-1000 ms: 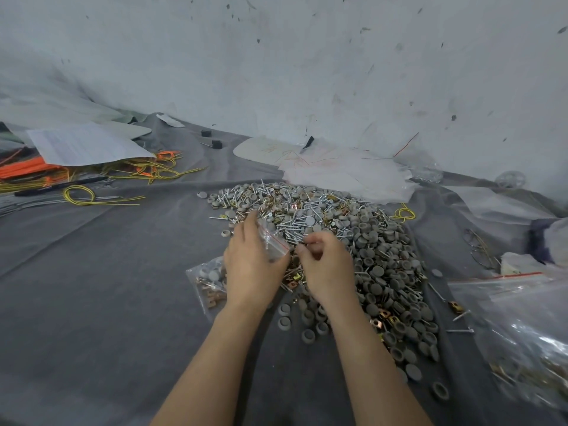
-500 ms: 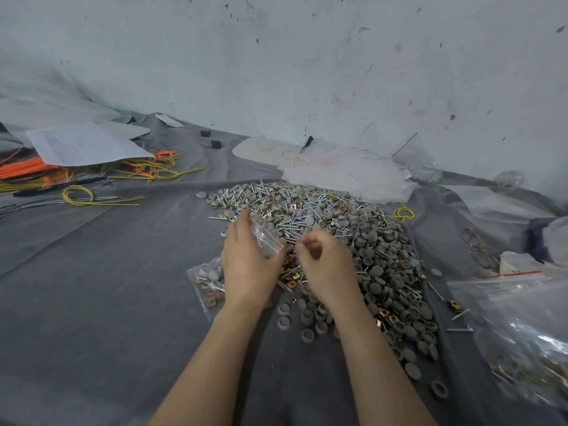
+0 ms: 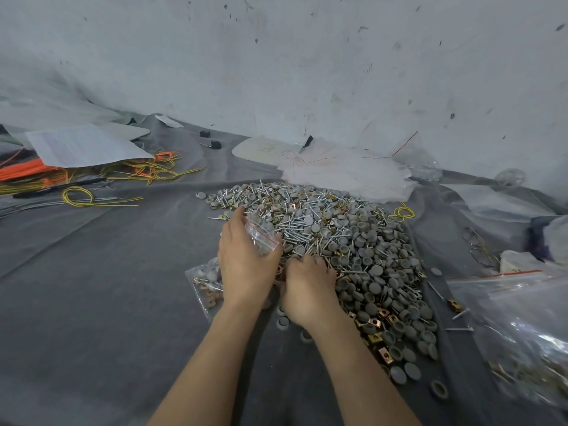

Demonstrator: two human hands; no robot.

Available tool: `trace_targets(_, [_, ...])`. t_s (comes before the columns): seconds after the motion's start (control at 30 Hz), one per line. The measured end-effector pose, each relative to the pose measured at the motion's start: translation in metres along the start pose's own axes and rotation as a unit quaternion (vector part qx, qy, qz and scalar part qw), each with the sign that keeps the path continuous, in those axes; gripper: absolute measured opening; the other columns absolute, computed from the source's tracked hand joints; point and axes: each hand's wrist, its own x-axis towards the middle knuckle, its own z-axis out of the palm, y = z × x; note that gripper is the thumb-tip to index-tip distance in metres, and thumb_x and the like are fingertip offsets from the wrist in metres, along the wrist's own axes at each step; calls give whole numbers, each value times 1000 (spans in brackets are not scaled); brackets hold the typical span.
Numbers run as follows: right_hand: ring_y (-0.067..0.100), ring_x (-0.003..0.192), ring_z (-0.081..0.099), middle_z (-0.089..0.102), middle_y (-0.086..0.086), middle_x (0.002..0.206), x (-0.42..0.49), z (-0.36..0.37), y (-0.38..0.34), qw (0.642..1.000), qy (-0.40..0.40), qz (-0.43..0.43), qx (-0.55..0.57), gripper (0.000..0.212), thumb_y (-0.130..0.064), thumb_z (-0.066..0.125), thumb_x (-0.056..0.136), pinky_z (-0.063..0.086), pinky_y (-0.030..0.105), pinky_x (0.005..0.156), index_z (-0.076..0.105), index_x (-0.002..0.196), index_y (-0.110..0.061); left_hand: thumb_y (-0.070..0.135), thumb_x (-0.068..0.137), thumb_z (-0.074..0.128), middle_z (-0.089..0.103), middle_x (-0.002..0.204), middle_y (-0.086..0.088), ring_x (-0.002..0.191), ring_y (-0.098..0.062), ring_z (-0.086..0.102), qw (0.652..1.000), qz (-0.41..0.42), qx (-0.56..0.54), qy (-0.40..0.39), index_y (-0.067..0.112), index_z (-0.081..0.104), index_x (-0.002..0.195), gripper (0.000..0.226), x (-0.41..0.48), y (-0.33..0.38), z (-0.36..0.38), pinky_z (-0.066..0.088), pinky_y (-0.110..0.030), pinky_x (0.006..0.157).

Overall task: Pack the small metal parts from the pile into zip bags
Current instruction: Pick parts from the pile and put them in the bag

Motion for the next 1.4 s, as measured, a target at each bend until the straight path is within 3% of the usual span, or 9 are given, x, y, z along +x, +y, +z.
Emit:
trace_targets(0.13, [18, 98, 56, 58, -1, 102, 7, -8, 9, 974, 129, 32, 183, 12, -20, 51, 96, 46, 31, 87, 53, 106, -14, 25, 80, 74, 43, 141, -7, 133, -22, 37, 1000, 1, 15, -13, 12, 29, 146, 81, 0, -1, 0, 30, -37, 111])
trace_targets(0.3, [-6, 74, 53, 56, -16, 80, 13, -13, 15, 894, 198, 27, 402, 7, -16, 62, 90, 40, 2, 63, 59, 87, -22, 27, 78, 75, 39, 144, -6, 133, -22, 36, 991, 43, 77, -98, 13, 22, 148, 89, -6, 0, 1, 31, -43, 110])
trace_targets(0.57, [-3, 92, 61, 65, -15, 94, 14, -11, 12, 878, 170, -34, 447, 15, -19, 50, 97, 47, 14, 81, 62, 98, -28, 26, 79, 73, 42, 143, -7, 131, -23, 38, 993, 45, 61, -91, 12, 27, 147, 83, -5, 1, 0, 33, -41, 109])
trace_targets(0.67, [-5, 77, 55, 58, -17, 84, 14, -10, 17, 924, 188, -7, 334, 5, -23, 57, 93, 44, 10, 69, 62, 94, -23, 27, 82, 72, 40, 145, -7, 134, -22, 35, 1000, -16, 4, -22, 12, 28, 147, 80, 0, 2, -2, 29, -37, 112])
trace_targets(0.77, [20, 97, 56, 60, 1, 102, 9, -2, 14, 984, 89, -28, 150, 18, -34, 64, 87, 46, 36, 87, 66, 96, -19, 26, 83, 70, 41, 144, -7, 134, -21, 35, 998, -38, -41, 16, 10, 30, 145, 75, 2, 2, -4, 25, -26, 106])
trace_targets(0.97, [33, 118, 39, 45, 10, 122, 5, 9, 2, 999, 32, -40, 15, 17, -21, 52, 93, 32, 44, 97, 56, 107, -12, 24, 84, 70, 43, 140, -7, 131, -22, 38, 999, -22, -37, 11, 9, 30, 145, 75, 0, 4, -3, 29, -31, 106])
trace_targets(1.2, [10, 73, 58, 60, -1, 86, 13, -5, 18, 948, 187, 51, 252, 9, -23, 51, 97, 50, 22, 66, 50, 96, -14, 26, 82, 72, 42, 142, -6, 133, -22, 35, 999, -4, 21, -29, 12, 27, 147, 81, -3, 2, -1, 30, -40, 112])
trace_targets(1.3, [0, 72, 56, 61, -7, 81, 14, -10, 19, 885, 224, 39, 406, 8, -19, 60, 92, 42, 7, 62, 53, 90, -20, 28, 81, 73, 43, 142, -6, 132, -22, 36, 996, 25, 61, -64, 12, 24, 148, 83, -6, 2, 1, 30, -41, 111])
trace_targets(1.4, [-2, 78, 58, 63, -11, 82, 15, -11, 15, 885, 188, -9, 427, 7, -17, 63, 90, 42, 5, 68, 59, 87, -22, 26, 81, 72, 42, 142, -7, 130, -23, 37, 992, 52, 79, -87, 12, 24, 148, 83, -9, 3, 2, 31, -40, 110])
